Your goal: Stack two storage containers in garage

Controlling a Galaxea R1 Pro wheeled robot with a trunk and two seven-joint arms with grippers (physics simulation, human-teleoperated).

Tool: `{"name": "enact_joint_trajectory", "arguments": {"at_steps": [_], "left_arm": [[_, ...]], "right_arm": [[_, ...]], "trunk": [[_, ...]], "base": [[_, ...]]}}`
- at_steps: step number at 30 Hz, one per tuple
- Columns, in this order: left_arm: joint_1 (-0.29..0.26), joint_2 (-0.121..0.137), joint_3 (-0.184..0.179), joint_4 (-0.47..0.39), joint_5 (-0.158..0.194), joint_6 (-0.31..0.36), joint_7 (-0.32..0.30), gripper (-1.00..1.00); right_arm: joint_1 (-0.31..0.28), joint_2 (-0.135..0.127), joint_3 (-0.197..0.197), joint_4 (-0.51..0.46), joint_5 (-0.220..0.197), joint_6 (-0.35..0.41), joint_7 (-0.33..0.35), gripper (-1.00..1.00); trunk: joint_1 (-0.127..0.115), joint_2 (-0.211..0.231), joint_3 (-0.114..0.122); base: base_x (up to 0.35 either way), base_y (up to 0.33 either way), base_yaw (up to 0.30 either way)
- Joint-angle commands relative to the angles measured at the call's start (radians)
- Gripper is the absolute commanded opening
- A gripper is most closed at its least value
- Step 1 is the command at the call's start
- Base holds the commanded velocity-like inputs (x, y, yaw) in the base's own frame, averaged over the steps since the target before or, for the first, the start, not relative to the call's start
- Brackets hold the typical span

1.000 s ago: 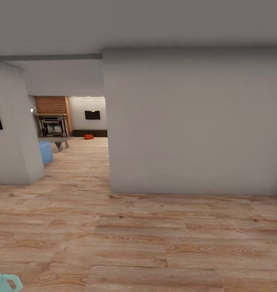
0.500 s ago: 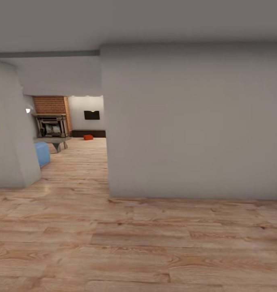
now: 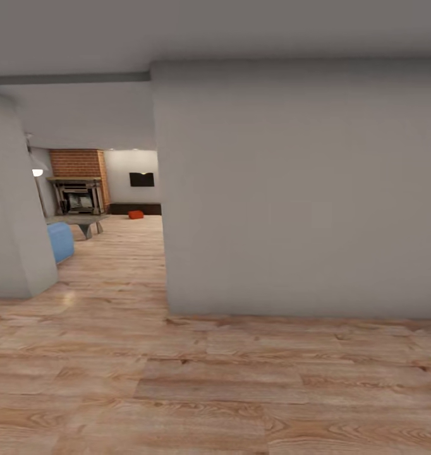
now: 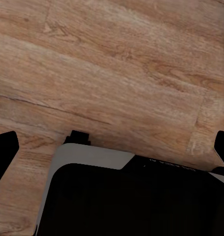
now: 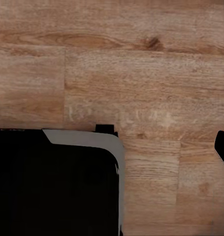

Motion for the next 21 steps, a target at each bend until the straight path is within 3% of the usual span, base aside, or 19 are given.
{"name": "enact_joint_trajectory", "arguments": {"at_steps": [1,8,21], "left_arm": [[-0.001,0.000,0.000,0.001,0.006,-0.001,-0.002,1.00],[-0.001,0.000,0.001,0.001,0.006,-0.001,-0.002,1.00],[-0.001,0.000,0.001,0.001,0.006,-0.001,-0.002,1.00]], "right_arm": [[-0.002,0.000,0.005,0.003,-0.005,-0.006,0.004,1.00],[-0.002,0.000,0.007,0.003,0.004,-0.007,0.004,1.00],[-0.002,0.000,0.006,0.003,0.003,-0.007,0.004,1.00]], "trunk": [[0.001,-0.001,-0.002],[0.001,-0.001,-0.002],[0.001,-0.001,-0.002]], "base": [[0.325,0.000,0.000],[0.325,0.000,0.063],[0.325,0.000,0.258]]}}
